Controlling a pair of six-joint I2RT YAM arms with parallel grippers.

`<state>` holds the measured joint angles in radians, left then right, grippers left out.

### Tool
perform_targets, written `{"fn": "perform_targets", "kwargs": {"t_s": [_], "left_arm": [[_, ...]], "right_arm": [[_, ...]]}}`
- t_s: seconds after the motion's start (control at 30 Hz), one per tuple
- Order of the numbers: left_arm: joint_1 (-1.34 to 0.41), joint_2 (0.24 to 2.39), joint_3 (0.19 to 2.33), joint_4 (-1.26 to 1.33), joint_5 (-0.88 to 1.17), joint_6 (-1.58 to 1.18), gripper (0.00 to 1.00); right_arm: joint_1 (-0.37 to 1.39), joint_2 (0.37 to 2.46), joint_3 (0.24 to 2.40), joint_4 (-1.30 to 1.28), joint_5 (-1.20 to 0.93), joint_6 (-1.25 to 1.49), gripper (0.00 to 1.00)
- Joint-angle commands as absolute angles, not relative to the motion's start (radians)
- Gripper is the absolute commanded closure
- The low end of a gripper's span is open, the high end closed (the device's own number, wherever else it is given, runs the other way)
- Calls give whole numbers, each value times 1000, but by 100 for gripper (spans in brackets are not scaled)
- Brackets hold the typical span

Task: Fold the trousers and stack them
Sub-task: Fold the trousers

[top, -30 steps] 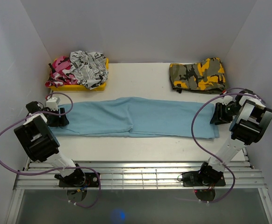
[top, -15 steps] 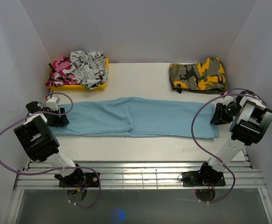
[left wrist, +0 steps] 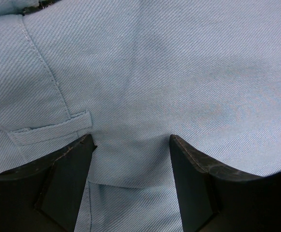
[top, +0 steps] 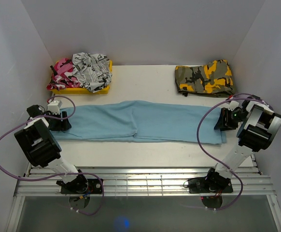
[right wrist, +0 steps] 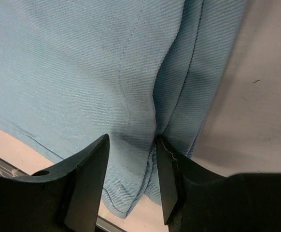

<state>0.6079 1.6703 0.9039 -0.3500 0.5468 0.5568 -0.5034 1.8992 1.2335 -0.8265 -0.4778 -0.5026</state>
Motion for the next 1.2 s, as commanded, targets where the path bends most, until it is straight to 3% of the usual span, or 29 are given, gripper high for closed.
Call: {"fn": "perform_targets", "kwargs": {"t_s": [0.0, 0.07, 0.1, 0.17, 0.2, 0.23, 0.3, 0.7, 1.17], "left_arm": [[598, 1743, 851, -448, 548, 540, 25], [598, 1746, 848, -446, 549, 540, 25], [598, 1747, 848, -445, 549, 541, 25], [598, 1750, 847, -443, 549, 538, 25], [598, 1750, 848, -442, 548, 538, 25], [600, 1749, 847, -442, 548, 538, 25], [600, 1750, 847, -439, 540, 540, 25], [617, 1781, 857, -433, 519, 531, 25], [629, 1790, 879, -448, 502, 545, 26]], "right_arm": [[-500, 1846, 1200, -790, -420, -496, 49], [-500, 1839, 1203, -782, -410, -495, 48], [-500, 1848, 1207, -787, -411, -499, 53], [-500, 1859, 1209, -796, -428, -502, 63], [-500, 1868, 1209, -795, -431, -502, 77], [-500, 1870, 1212, -798, -451, -503, 84], [-500, 1852, 1227, -801, -468, -497, 92], [-502, 1792, 1387, -805, -387, -500, 92], [-537, 1822, 1347, -755, -204, -534, 92]]}}
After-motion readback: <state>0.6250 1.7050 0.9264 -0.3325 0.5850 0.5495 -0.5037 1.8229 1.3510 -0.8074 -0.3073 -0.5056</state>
